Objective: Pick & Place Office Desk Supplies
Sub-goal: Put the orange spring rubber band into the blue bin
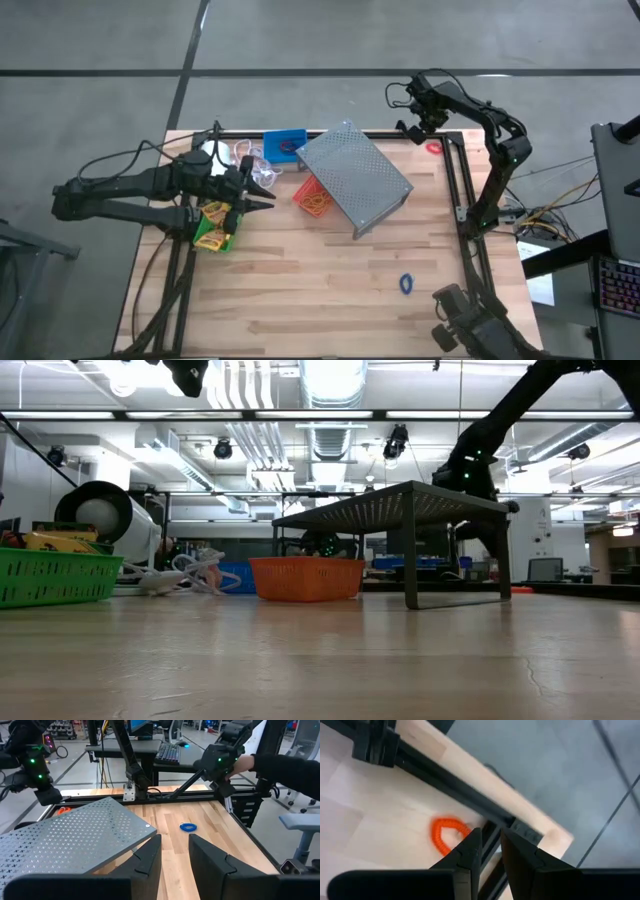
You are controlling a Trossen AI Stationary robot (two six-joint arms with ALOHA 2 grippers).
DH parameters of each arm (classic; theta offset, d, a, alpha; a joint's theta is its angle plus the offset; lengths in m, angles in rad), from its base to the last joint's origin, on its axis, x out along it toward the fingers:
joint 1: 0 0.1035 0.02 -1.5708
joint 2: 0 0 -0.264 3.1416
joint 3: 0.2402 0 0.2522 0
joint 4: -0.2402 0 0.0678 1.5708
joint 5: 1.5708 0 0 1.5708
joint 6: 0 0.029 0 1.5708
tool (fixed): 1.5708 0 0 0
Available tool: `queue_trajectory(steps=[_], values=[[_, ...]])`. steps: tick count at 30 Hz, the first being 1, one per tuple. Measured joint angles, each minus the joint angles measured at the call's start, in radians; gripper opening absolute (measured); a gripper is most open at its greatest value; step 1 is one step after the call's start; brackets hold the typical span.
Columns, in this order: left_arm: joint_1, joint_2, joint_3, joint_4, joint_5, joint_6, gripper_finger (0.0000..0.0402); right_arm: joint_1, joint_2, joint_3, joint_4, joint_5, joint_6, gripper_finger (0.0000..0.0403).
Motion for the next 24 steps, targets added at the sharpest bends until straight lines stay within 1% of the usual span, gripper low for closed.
queue_trajectory(steps=[3, 8, 13, 21, 24], values=[[0.000, 0.000, 0.000, 0.000, 0.000, 0.000, 0.0104, -0.008, 0.015, -0.015, -0.003, -0.004, 0.028, 0.0068], [0.000, 0.000, 0.000, 0.000, 0.000, 0.000, 0.0104, 0.002, 0.046, -0.024, 0.012, 0.034, 0.035, 0.0068], [0.000, 0.000, 0.000, 0.000, 0.000, -0.001, 0.0104, 0.012, 0.053, -0.024, 0.034, 0.031, 0.071, 0.0068], [0.000, 0.000, 0.000, 0.000, 0.000, -0.006, 0.0104, 0.014, 0.054, -0.032, 0.063, 0.003, 0.069, 0.0068], [0.000, 0.000, 0.000, 0.000, 0.000, -0.008, 0.0104, 0.022, 0.054, -0.043, 0.089, 0.004, 0.091, 0.0068]])
